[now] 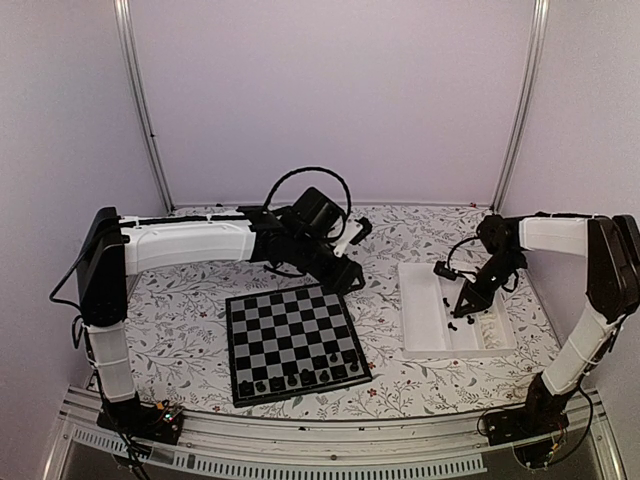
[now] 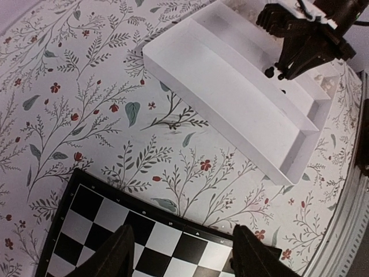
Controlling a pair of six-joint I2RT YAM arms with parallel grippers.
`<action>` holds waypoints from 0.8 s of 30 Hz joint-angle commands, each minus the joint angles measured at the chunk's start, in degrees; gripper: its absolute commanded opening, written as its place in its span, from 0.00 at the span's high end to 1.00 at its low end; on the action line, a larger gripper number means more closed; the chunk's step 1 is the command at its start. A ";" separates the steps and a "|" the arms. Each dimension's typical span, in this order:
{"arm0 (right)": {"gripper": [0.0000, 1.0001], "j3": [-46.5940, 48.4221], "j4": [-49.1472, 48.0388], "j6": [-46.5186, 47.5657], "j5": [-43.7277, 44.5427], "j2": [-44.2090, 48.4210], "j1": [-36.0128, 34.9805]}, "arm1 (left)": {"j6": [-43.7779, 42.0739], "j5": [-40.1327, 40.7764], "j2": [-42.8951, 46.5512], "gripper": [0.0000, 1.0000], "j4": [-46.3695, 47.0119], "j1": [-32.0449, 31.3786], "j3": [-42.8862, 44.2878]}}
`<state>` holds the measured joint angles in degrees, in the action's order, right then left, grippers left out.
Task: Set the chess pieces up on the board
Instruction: Pick up the chess piece from the storage box, then place the chess piece on the chessboard.
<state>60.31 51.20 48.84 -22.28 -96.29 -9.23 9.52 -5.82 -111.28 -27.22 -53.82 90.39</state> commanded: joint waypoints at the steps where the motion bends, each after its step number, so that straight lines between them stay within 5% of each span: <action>1: 0.83 0.52 -0.48 -0.89 -5.34 2.85 0.56 | 2.44 -2.74 -0.81 0.40 5.55 0.74 0.73; 13: 0.83 3.58 -1.42 -1.12 -25.49 11.56 0.57 | 30.31 -27.25 -12.53 0.49 39.76 3.10 5.10; 24: 0.83 4.11 -2.48 -3.17 -29.69 12.00 0.49 | 36.78 -34.23 -21.88 0.53 46.60 0.56 12.91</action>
<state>63.26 49.65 46.52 -48.66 -84.71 -8.93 42.76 -35.75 -131.50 14.24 -52.05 99.70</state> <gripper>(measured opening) 0.176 0.483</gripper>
